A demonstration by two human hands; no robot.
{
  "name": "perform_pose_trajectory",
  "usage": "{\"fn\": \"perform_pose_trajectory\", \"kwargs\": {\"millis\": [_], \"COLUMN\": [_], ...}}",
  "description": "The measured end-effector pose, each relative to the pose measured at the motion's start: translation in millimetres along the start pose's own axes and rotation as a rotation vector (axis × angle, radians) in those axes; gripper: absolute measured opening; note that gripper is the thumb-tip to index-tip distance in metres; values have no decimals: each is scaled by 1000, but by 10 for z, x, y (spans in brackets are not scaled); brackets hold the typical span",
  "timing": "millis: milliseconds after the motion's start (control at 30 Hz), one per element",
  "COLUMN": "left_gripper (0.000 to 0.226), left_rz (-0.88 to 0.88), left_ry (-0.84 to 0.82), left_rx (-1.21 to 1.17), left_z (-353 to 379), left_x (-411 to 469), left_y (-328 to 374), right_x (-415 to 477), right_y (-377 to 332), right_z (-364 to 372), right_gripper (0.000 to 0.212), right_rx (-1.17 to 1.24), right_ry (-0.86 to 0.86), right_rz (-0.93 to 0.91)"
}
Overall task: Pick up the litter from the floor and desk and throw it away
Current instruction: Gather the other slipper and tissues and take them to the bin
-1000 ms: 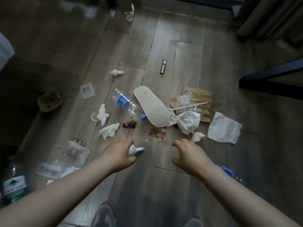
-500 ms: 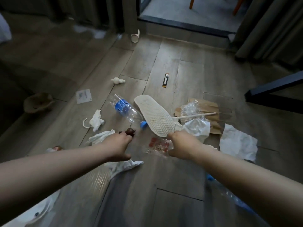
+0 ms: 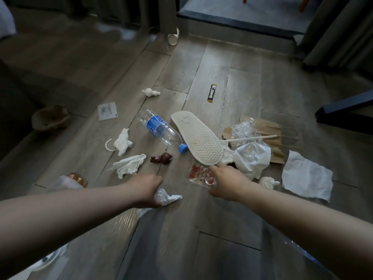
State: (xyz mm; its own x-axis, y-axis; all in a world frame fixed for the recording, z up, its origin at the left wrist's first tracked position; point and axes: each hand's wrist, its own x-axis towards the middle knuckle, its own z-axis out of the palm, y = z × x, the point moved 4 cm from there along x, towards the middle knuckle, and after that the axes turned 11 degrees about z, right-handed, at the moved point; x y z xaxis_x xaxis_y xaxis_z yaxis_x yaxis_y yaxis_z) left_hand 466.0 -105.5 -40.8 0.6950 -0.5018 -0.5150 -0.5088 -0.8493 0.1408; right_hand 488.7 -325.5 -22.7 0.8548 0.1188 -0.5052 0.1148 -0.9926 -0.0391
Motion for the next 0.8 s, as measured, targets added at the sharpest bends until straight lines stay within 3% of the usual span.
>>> {"fn": "perform_pose_trajectory", "kwargs": {"millis": [233,433,667,800], "left_gripper": [44,40,27,22], "left_rz": [-9,-6,-45,-73], "left_ry": [-49,-14,-16,69], "left_rx": [41,11,-44,-118], "left_z": [208,256,272,191], "left_x": [50,132,205,169], "left_y": [-49,-86,-132,-256], "right_x": [163,102,200,329], "right_y": [45,72,74,57], "right_z": [238,406,269,70], "right_gripper": [58,44,43,62], "right_rx": [30,10,100,159], "right_ry": [-81,-89,123,308], "right_rz": [13,-25,6,-5]}}
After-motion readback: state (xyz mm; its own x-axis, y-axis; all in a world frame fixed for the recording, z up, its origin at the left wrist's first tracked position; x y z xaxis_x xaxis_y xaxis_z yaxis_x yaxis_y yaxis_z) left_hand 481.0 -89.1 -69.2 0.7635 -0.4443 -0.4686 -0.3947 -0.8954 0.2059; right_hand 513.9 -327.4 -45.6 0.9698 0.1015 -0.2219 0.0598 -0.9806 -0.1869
